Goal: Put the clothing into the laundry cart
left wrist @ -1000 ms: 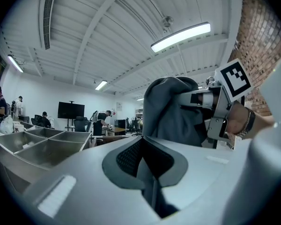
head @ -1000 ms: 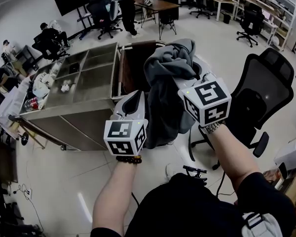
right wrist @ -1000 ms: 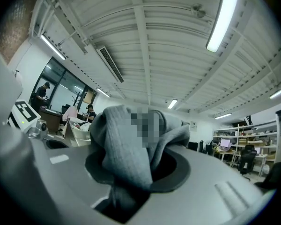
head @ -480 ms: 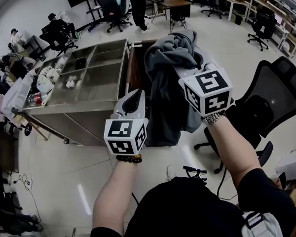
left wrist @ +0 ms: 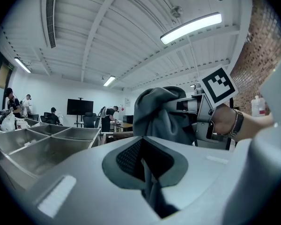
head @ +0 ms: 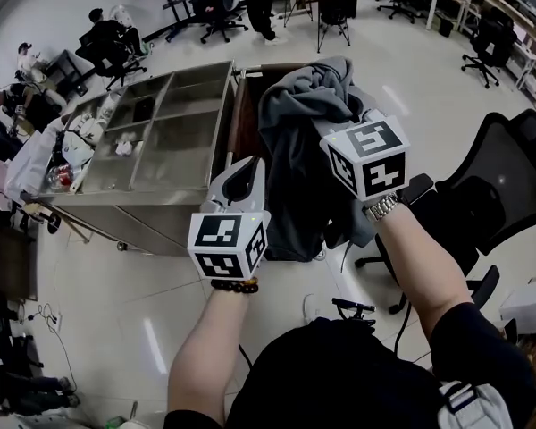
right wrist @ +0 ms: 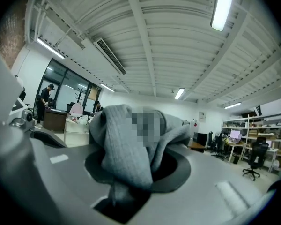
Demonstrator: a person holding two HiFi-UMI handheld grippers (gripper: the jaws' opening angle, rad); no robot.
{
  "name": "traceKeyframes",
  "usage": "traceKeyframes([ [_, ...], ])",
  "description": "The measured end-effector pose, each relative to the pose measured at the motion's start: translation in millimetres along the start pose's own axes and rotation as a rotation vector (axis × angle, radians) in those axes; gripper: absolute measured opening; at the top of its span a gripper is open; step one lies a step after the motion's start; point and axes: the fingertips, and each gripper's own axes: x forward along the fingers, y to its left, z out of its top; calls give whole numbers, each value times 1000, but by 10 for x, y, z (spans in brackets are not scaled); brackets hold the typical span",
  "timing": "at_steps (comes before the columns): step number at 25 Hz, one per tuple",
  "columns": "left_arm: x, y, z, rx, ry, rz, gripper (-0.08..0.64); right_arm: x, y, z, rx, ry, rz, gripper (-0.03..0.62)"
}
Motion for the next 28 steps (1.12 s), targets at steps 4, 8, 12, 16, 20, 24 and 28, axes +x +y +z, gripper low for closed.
traceKeyframes([
  [4,185,30,-96,0,6,-9,3,182,-129,-273,22,44,7,150],
  [8,426,-32,-58,-1,17,-12,3,311,-315,-421,39,86,26,155],
  [12,680,-91,-53,2,23,-17,3,458,-465,-628,44,147,63,177],
  [16,902,-148,-60,2,33,-9,2,543,-585,-809,43,197,116,254],
  [20,1004,-206,-115,1,39,-5,2,522,-642,-896,60,203,142,301],
  [24,1047,-258,-133,1,43,-15,3,486,-656,-961,63,222,158,308],
  [28,1008,-226,-88,6,29,-40,2,481,-582,-980,63,238,150,316],
])
